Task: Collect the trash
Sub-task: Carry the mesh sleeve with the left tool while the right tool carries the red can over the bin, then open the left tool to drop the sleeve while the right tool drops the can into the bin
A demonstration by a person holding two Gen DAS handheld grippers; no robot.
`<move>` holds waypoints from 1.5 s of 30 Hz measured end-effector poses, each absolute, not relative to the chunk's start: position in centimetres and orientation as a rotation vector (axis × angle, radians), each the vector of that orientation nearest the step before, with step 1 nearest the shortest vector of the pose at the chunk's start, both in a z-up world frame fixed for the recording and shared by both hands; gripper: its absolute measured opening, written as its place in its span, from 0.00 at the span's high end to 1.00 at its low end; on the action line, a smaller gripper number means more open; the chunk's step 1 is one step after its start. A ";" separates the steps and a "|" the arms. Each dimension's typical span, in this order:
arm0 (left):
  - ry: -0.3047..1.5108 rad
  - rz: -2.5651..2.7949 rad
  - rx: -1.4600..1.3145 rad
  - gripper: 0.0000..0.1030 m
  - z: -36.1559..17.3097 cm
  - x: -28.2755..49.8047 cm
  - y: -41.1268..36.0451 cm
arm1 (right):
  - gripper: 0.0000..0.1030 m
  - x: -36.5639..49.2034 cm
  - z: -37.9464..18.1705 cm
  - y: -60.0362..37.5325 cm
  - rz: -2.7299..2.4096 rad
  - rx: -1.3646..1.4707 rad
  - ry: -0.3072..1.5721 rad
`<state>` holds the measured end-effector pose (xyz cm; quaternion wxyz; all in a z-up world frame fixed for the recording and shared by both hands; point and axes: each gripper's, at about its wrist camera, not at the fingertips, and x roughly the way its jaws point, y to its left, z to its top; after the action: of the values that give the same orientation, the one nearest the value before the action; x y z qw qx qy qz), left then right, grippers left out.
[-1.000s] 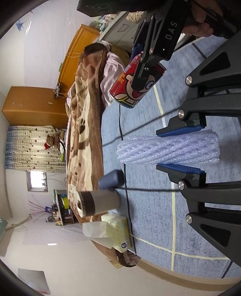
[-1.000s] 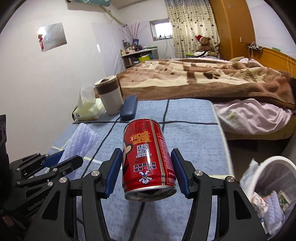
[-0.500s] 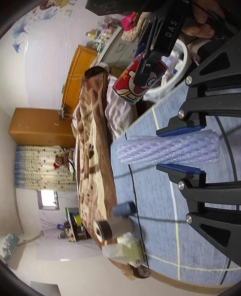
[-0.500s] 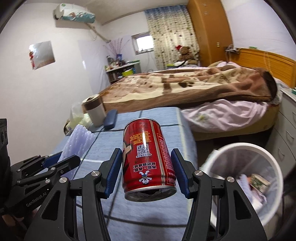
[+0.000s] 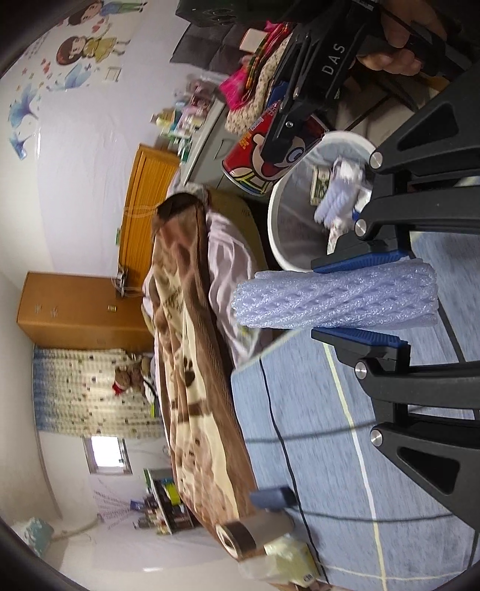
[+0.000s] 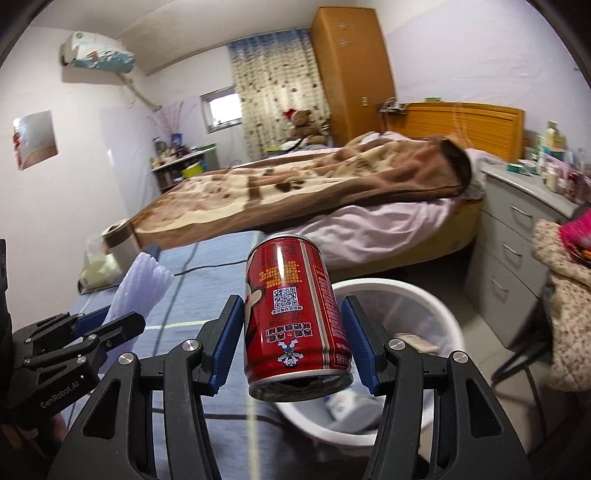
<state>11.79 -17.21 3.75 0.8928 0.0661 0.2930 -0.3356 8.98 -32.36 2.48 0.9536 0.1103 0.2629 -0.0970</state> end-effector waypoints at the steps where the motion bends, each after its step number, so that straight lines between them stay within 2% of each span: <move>1: 0.610 -0.707 0.140 0.71 3.7 11.6 -17.7 | 0.46 8.8 2.4 -32.8 -0.209 0.228 0.534; 15: 0.677 -0.825 0.199 0.71 0.9 10.6 -26.5 | 0.46 7.4 -0.6 -38.1 -0.318 0.298 0.604; 24: 0.716 -0.838 0.209 0.71 -0.7 11.1 -29.4 | 0.45 8.1 -2.4 -40.0 -0.347 0.311 0.659; 27: 0.726 -0.834 0.211 0.70 -1.1 11.5 -29.9 | 0.45 8.7 -3.0 -40.4 -0.347 0.312 0.685; 31: 0.737 -0.830 0.201 0.62 -1.7 11.9 -30.2 | 0.44 9.0 -3.6 -40.6 -0.346 0.320 0.693; 34: 0.738 -0.817 0.207 0.52 -1.8 12.1 -30.2 | 0.33 9.0 -3.4 -40.7 -0.354 0.321 0.685; 45: 0.731 -0.751 0.177 0.51 -1.4 11.3 -28.2 | 0.33 7.8 -2.5 -39.8 -0.359 0.324 0.648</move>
<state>11.34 -28.21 -1.37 0.8621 0.0842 0.3485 -0.3581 7.84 -39.79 -2.55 0.9193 0.1578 0.3155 -0.1745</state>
